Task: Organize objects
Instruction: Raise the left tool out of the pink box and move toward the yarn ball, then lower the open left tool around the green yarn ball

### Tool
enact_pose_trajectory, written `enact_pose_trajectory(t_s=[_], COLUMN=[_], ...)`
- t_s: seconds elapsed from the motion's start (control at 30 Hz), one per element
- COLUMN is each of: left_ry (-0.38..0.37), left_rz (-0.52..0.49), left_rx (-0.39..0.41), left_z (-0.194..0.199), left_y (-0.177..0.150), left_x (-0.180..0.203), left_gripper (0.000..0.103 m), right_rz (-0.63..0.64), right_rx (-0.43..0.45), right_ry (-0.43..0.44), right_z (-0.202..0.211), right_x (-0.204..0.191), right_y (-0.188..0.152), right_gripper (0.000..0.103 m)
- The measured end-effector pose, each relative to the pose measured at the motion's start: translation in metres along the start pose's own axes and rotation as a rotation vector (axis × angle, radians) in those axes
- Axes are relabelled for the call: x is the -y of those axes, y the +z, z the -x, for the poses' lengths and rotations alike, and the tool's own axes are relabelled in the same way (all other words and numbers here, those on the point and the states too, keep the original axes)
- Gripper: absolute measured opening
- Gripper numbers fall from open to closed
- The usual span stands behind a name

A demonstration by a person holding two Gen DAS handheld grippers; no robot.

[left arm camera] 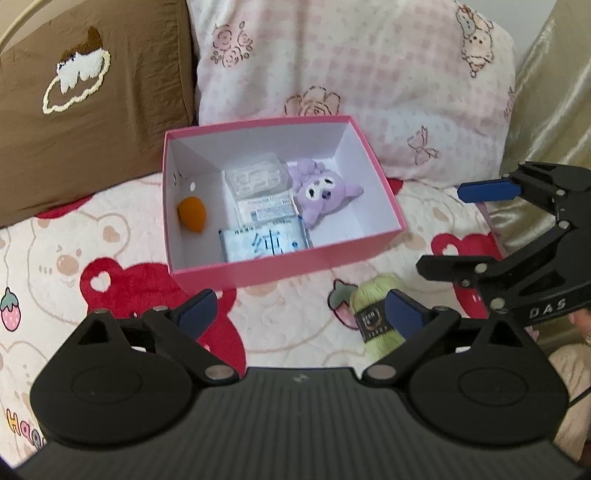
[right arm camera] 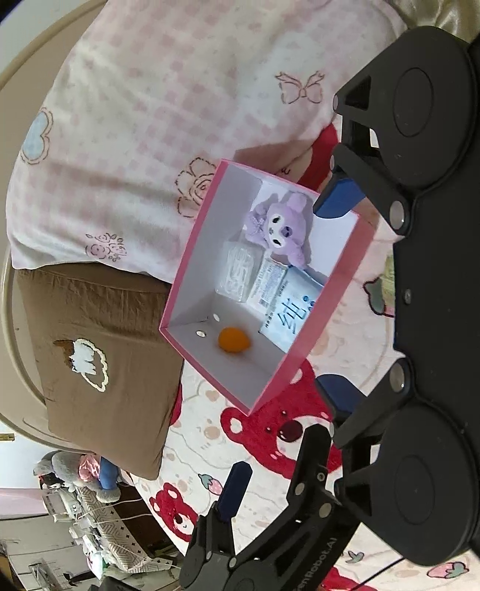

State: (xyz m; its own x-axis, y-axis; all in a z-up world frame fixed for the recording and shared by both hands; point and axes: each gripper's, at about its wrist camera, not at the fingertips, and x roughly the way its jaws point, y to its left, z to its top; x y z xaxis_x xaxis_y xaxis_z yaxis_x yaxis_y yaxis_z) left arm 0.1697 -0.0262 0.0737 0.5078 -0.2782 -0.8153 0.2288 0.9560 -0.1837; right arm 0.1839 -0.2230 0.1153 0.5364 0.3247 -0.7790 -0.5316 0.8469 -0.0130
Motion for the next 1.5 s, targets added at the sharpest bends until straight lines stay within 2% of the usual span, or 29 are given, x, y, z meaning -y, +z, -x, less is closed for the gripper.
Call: enact_pose_trajectory(t_s=[0.13, 0.47, 0.77, 1.07, 1.23, 1.37, 1.5], left_ry=[-0.015, -0.022, -0.059, -0.093, -0.153, -0.154, -0.143], left_rz=[-0.021, 0.020, 0.031, 0.052, 0.090, 0.095, 0.108], left_rx=[-0.014, -0.021, -0.024, -0.054, -0.087, -0.093, -0.111], left_z=[0.005, 0.008, 0.016, 0.005, -0.006, -0.012, -0.025], left_y=[-0.009, -0.026, -0.036, -0.046, -0.053, -0.059, -0.068], left_x=[0.002, 0.003, 0.015, 0.025, 0.024, 0.026, 0.026], left_gripper=[0.099, 0.099, 0.099, 0.099, 0.099, 0.099, 0.099], right_rz=[-0.004, -0.012, 0.044, 0.030, 0.077, 0.047, 0.031], right_rx=[0.006, 0.054, 0.069, 0.057, 0.081, 0.081, 0.054], right_ry=[0.015, 0.076, 0.089, 0.099, 0.077, 0.110, 0.109], right_z=[0.012, 0.046, 0.060, 0.056, 0.046, 0.037, 0.025], right_x=[0.000, -0.004, -0.016, -0.014, -0.020, -0.020, -0.020], right_y=[-0.010, -0.028, -0.059, -0.088, -0.104, -0.115, -0.125], right_gripper=[0.094, 0.094, 0.094, 0.094, 0.093, 0.093, 0.093])
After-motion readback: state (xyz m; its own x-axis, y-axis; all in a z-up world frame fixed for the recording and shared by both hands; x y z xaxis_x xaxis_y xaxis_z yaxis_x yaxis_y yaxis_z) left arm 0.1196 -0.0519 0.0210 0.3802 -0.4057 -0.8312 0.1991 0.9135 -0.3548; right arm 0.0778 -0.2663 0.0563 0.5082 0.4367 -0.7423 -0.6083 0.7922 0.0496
